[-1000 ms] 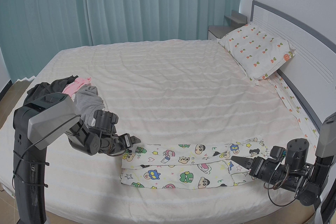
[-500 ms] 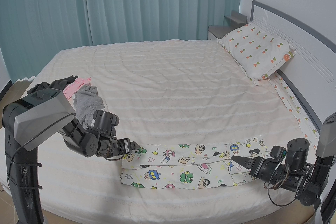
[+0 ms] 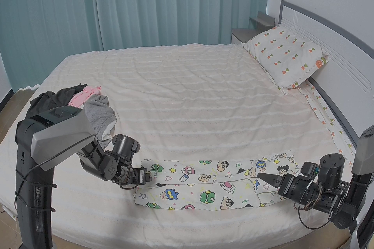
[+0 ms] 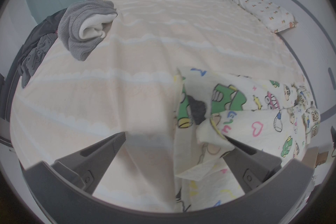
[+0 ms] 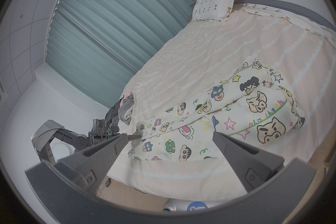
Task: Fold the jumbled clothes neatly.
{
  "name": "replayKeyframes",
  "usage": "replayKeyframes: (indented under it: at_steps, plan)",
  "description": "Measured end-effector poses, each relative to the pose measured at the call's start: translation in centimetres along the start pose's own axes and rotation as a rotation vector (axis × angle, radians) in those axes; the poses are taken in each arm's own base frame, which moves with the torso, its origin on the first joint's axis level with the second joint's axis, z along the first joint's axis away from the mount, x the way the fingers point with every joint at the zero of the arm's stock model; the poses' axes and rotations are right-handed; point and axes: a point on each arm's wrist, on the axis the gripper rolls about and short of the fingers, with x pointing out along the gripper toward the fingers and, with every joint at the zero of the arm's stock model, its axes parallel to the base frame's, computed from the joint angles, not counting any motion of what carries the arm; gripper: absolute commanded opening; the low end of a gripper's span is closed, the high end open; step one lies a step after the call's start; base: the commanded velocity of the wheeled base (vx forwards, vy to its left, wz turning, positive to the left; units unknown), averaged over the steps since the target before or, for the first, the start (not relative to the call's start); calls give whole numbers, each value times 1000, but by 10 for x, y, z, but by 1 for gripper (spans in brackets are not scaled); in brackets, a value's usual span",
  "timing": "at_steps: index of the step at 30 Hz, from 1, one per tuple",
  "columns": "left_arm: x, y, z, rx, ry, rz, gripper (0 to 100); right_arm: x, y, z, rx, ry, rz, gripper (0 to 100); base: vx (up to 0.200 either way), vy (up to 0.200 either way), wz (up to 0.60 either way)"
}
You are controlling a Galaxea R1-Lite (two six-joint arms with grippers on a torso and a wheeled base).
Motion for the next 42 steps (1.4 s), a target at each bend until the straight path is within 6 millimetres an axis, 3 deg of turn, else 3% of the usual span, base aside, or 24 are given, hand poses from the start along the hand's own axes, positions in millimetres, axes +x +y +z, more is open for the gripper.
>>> replayKeyframes:
  at_steps: [9,20,26,30,42]
  plan:
    - [-6,8,-1,-15,33,19,100,0,0,0,-1,1,1,100,0,0,0]
    - [-53,14,12,-91,32,-101,100,0,0,0,0,-10,-10,100,0,0,0]
    - [-65,8,16,-97,16,-166,100,0,0,0,-1,-10,-10,100,0,0,0]
    - [-61,0,17,-87,-6,-189,100,0,0,0,-1,-10,-9,100,0,0,0]
    - [-15,-21,8,-46,-31,-214,100,0,0,0,-1,-11,-9,100,0,0,0]
